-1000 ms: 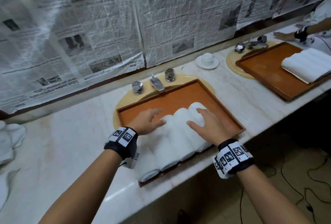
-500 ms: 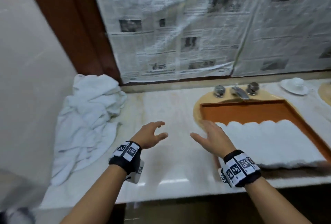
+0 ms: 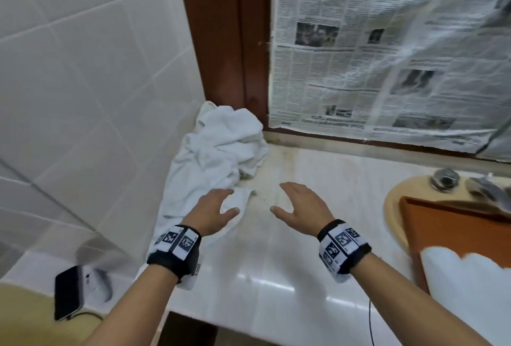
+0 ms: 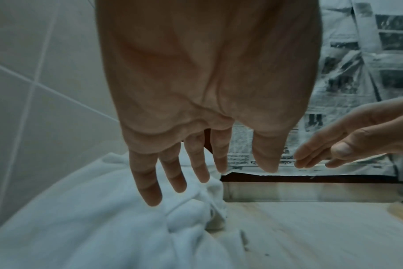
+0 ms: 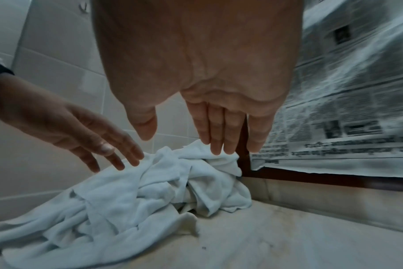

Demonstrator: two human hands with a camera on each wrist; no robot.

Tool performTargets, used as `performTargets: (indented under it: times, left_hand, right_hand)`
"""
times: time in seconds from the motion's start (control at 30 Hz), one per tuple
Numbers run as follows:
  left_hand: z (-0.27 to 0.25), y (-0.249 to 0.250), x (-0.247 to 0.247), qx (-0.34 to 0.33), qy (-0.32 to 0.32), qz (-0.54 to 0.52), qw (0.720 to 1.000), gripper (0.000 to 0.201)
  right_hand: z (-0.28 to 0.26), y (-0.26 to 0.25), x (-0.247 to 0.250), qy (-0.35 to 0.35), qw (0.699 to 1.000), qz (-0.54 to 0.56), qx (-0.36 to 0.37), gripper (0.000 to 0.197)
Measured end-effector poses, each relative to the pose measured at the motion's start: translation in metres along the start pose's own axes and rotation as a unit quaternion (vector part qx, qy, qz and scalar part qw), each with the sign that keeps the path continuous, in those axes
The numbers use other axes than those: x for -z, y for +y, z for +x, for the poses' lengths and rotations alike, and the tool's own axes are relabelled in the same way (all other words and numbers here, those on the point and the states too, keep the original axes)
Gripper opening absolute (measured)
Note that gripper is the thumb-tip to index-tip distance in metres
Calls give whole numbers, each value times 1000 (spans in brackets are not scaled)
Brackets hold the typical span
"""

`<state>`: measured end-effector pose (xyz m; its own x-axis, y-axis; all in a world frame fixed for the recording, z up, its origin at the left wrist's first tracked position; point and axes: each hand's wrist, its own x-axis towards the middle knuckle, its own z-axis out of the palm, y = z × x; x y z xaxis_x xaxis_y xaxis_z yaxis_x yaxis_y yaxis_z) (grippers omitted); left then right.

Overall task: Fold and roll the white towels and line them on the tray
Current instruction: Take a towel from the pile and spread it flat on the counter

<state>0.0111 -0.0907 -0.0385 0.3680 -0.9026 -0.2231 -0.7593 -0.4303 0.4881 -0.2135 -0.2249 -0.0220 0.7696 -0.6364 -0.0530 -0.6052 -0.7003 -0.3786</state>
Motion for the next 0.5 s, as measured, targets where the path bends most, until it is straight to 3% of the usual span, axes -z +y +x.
performTargets:
  times: [0.3,0.5]
  left_hand:
    - [36,-47,29,86,75,80,990,65]
    - [53,-63,32,125,79,136,980,74]
  right_hand:
    - [115,-24,-28,-35,995,-1,96,64]
    - [171,-44,-55,-48,993,-14,110,52]
